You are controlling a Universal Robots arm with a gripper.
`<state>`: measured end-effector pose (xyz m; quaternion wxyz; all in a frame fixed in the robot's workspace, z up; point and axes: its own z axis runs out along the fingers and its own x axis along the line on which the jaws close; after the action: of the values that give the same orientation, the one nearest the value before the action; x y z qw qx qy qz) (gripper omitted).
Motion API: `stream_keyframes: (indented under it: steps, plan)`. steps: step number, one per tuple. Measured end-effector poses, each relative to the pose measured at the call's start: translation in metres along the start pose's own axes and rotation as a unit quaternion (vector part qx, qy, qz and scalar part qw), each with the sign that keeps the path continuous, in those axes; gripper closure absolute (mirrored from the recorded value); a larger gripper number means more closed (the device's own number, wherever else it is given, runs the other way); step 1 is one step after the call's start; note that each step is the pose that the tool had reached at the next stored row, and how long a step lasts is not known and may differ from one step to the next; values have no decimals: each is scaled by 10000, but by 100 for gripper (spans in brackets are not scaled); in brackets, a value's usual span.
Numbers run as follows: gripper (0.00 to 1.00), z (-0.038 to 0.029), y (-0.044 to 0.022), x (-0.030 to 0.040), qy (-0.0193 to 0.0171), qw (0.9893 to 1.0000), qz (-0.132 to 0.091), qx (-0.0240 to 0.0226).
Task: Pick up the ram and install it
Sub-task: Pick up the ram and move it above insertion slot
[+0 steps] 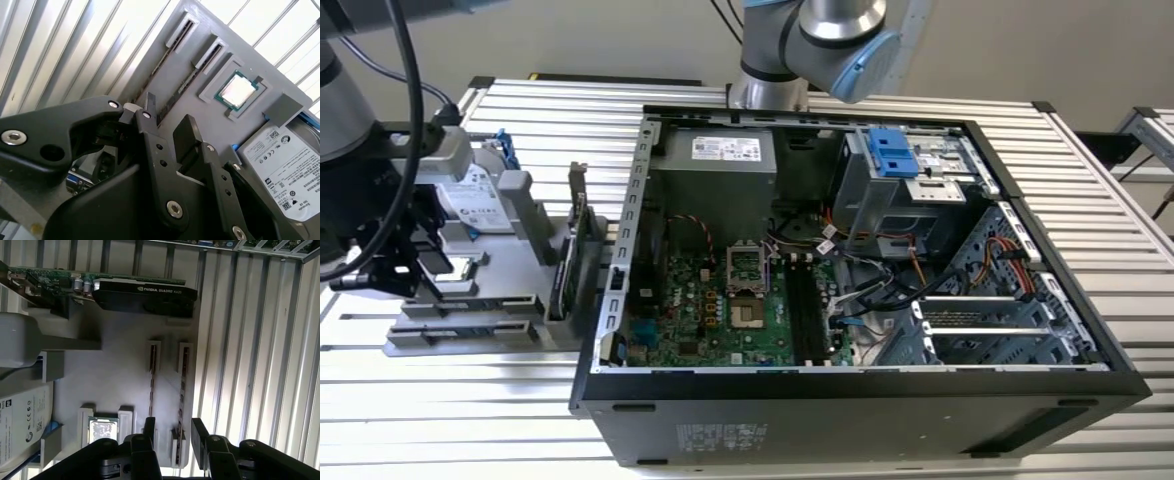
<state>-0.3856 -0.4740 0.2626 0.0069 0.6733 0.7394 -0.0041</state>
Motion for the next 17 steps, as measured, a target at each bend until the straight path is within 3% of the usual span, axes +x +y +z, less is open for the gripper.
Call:
stream_keyframes:
  steps: [17]
  plan:
    - [0,78,0,1,0,10000,0,9]
